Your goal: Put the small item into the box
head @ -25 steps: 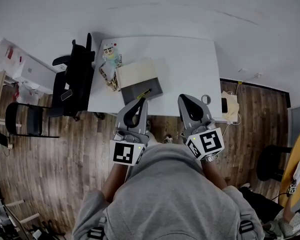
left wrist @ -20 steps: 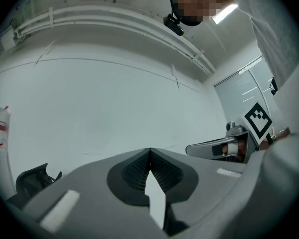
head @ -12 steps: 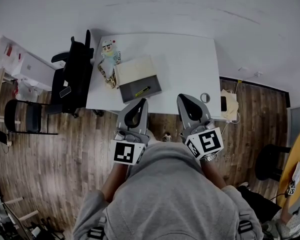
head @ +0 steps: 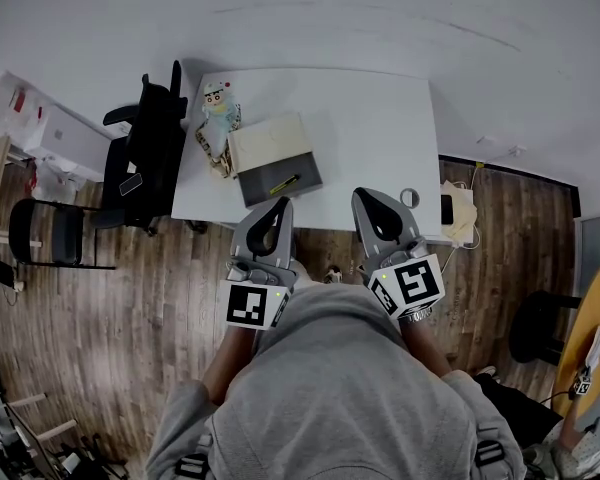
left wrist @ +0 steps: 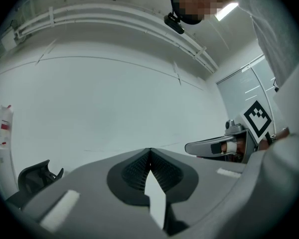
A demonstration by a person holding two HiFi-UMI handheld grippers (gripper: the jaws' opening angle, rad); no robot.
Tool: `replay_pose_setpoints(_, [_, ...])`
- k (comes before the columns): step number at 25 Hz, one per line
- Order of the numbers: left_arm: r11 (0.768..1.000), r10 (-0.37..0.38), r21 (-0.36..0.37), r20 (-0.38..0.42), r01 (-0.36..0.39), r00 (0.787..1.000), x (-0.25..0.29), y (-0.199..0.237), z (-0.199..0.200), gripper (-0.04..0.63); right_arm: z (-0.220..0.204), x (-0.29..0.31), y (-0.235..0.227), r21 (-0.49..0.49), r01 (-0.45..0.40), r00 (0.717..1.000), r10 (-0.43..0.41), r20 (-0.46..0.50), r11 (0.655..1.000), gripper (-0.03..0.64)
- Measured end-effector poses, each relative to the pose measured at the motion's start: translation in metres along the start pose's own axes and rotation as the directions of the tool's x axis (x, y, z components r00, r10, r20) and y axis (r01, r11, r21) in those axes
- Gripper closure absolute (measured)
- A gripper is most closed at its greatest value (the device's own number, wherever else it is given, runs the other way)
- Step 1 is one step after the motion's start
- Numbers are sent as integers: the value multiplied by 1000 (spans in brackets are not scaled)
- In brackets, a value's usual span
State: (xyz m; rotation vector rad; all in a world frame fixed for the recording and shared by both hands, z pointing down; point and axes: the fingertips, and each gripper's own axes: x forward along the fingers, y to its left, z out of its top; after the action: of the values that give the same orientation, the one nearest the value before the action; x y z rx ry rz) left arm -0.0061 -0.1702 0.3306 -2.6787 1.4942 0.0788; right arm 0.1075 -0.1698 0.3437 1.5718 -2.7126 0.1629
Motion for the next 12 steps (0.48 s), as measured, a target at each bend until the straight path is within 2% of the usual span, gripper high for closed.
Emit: replay_pose_setpoints(12, [1000, -2, 5, -15, 2, 1000, 5, -2, -7, 592, -3, 2, -5, 0, -1, 1000, 1, -9, 1000, 601])
